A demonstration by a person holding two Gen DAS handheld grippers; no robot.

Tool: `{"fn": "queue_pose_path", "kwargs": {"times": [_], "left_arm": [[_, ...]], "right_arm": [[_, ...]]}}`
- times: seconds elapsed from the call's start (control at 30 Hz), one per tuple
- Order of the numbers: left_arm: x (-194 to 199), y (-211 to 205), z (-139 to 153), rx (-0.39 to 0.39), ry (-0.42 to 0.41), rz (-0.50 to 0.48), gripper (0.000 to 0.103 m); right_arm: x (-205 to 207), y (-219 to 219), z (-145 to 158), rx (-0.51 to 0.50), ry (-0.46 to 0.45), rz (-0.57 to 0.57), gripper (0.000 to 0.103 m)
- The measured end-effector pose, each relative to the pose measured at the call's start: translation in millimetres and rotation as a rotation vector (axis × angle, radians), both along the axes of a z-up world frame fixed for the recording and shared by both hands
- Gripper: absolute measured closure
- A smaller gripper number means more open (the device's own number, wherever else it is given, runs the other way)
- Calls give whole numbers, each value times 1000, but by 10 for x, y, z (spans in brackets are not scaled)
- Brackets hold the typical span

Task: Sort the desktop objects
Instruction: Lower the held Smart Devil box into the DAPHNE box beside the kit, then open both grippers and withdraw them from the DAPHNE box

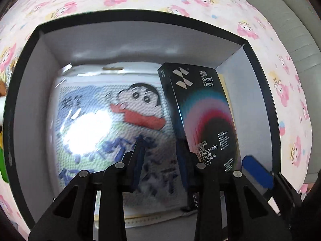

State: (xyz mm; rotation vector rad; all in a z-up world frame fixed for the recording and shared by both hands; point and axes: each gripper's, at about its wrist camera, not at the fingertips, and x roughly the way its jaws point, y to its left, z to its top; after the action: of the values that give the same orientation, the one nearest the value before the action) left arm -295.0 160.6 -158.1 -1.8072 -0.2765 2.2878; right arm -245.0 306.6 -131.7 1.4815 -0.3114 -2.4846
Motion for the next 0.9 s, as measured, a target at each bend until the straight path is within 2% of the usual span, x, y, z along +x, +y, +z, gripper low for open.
{"fn": "queue_pose_path", "kwargs": {"times": [0.23, 0.37, 0.5, 0.67, 0.9], "left_arm": [[-15, 216, 9, 60, -14, -61, 72], [83, 239, 63, 56, 10, -82, 72], [274, 75, 213, 62, 82, -71, 72], [517, -64, 508, 24, 191, -76, 72], [684, -247, 988, 21, 348, -79, 69]], "right_arm": [[-36, -53, -13, 9, 0, 7, 57], [-4, -30, 9, 5, 7, 8, 57], [42, -22, 55, 19, 19, 2, 57], [134, -15, 188, 7, 25, -20, 57], [424, -145, 602, 23, 114, -25, 57]]}}
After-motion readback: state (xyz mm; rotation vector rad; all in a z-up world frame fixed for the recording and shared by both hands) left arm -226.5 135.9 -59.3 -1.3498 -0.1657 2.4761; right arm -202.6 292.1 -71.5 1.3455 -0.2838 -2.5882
